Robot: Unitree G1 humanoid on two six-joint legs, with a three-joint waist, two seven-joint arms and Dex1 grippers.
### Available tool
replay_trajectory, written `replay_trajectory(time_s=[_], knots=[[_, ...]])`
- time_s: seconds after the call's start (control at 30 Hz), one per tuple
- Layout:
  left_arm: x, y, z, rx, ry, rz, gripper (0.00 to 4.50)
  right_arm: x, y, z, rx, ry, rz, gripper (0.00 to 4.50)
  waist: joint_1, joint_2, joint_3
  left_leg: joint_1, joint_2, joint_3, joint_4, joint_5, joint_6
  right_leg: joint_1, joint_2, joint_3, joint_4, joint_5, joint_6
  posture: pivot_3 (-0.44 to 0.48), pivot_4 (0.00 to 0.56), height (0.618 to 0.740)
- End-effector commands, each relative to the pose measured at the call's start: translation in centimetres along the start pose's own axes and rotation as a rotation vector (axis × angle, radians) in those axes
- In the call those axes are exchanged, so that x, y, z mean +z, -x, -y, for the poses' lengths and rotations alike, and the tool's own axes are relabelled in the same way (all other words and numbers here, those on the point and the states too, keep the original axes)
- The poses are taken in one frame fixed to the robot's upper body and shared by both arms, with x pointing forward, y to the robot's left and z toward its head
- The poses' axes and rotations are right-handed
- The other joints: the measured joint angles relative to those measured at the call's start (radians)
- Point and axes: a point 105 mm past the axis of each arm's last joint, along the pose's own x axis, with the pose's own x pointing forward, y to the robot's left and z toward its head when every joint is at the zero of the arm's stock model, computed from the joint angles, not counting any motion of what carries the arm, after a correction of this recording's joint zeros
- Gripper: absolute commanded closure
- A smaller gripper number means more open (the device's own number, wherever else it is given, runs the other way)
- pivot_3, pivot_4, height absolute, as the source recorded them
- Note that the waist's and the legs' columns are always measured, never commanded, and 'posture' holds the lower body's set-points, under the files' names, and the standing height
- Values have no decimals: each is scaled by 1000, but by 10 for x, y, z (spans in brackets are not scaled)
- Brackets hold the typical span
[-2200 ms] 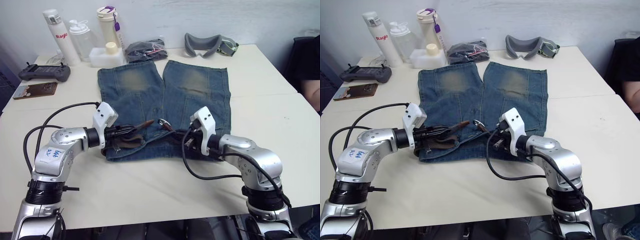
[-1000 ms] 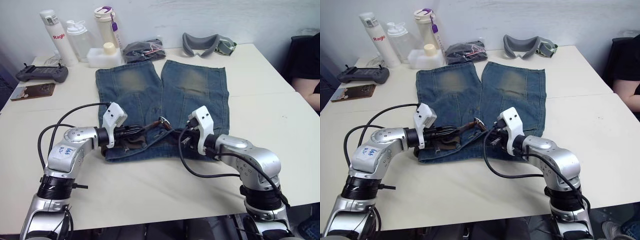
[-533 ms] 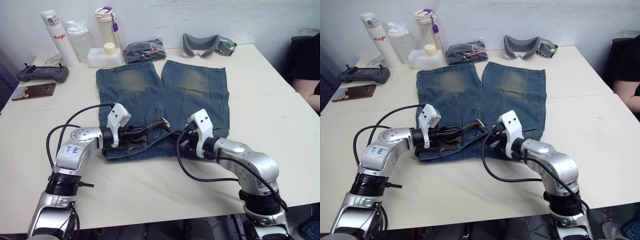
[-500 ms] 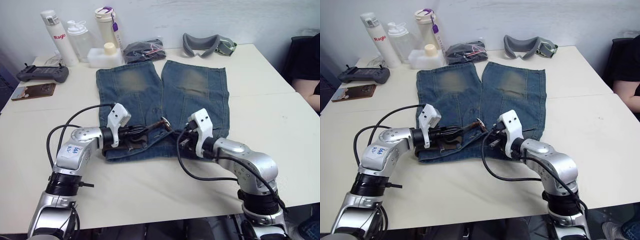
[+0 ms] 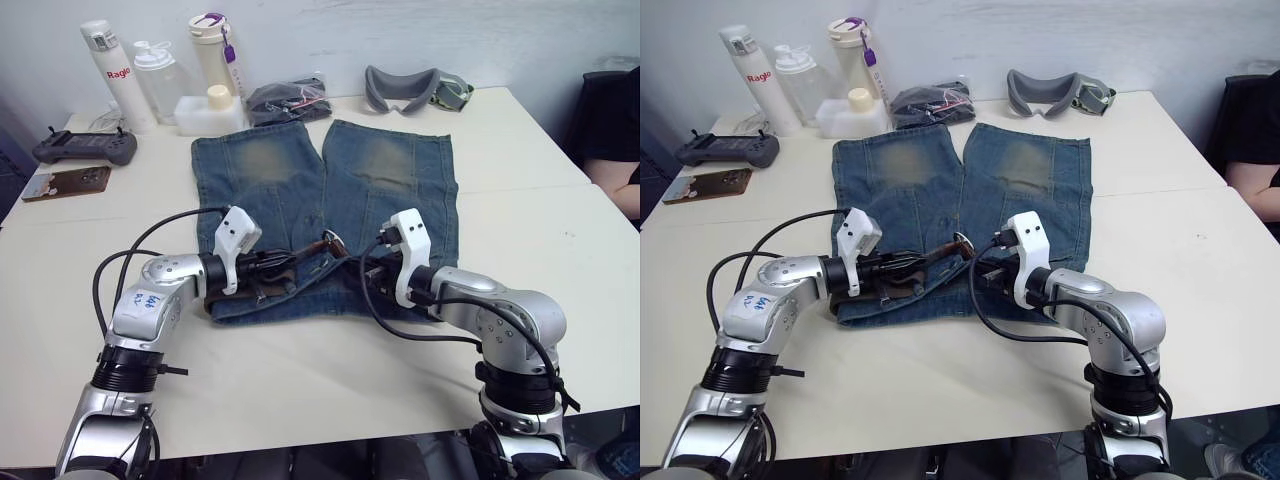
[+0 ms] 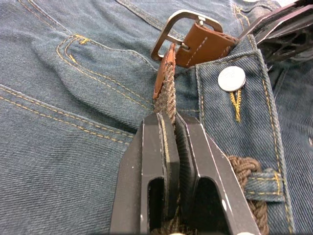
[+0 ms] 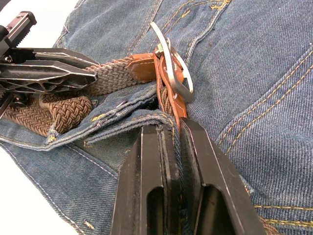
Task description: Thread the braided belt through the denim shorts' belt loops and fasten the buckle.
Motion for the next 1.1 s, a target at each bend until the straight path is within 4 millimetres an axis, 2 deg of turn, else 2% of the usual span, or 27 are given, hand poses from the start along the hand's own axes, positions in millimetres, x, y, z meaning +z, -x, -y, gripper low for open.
replay_trajectory(time_s=[0.03,0.4,0.87,1.0,1.1], knots=[[9,5,1,12,-15,35,4500,10,4,8,-48,14,28,4489,0,0,0,0,0,0,0,0,0,0,0,0,0,0,0,0,150,627],[17,9,4,14,-18,70,4500,14,1,10,-53,27,31,4489,0,0,0,0,0,0,-1,0,-1,0,0,0,0,0,0,0,150,627],[19,-7,5,-5,-19,82,4500,15,4,-24,102,146,33,4489,-1,0,0,0,0,0,-1,0,-1,0,0,0,-1,0,0,0,150,627],[21,-13,7,-22,-22,88,4500,12,6,-32,140,225,32,4489,-2,0,0,0,0,0,-2,0,-1,0,0,0,-2,0,0,0,150,627],[22,-18,10,-40,-25,93,4500,3,6,-34,150,324,-5,4489,-2,0,0,0,0,0,-2,1,-1,0,0,-1,-3,0,0,0,150,627]])
